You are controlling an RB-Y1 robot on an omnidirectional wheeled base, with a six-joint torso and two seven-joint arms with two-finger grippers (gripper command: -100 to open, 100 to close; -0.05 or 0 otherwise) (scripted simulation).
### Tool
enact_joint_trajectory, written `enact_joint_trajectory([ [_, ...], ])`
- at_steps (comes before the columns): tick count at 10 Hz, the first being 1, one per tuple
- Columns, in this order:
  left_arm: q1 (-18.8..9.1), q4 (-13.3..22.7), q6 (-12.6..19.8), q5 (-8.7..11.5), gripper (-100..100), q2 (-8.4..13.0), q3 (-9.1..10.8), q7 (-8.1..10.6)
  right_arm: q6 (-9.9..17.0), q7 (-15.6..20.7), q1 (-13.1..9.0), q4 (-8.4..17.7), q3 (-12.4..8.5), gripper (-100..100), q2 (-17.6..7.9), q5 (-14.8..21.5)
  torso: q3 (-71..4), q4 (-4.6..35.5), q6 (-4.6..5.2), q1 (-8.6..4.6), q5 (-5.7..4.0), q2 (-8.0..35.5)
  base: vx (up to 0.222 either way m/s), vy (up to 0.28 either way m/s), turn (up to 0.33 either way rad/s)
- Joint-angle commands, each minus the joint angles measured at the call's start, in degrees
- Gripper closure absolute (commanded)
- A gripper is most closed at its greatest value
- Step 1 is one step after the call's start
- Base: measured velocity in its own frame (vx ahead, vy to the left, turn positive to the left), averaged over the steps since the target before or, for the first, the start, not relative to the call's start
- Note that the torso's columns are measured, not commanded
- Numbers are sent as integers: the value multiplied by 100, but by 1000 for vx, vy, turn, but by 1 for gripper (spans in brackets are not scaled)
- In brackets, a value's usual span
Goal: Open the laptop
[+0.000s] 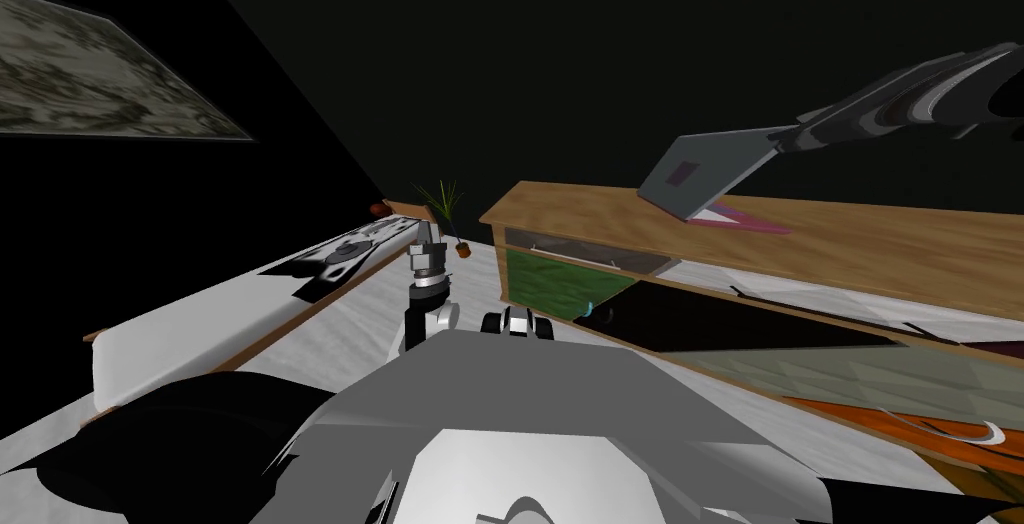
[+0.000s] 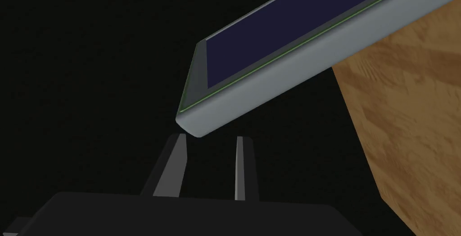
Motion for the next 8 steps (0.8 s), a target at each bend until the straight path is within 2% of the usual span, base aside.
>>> enact_joint_trajectory([
  [1,0,0,0,0,0,0,0,0,-265,-210,-99,80,0,100,121,-306,-9,-6,6,-20,-13,-13,-2,-90,21],
  [2,0,0,0,0,0,0,0,0,-265,-210,-99,80,0,100,121,-306,-22,-5,11,-33,-14,-24,-14,-55,3],
  [8,0,0,0,0,0,0,0,0,-683,-626,-360,295,-62,100,327,-914,-36,-13,2,-37,-14,-43,-9,-75,9],
])
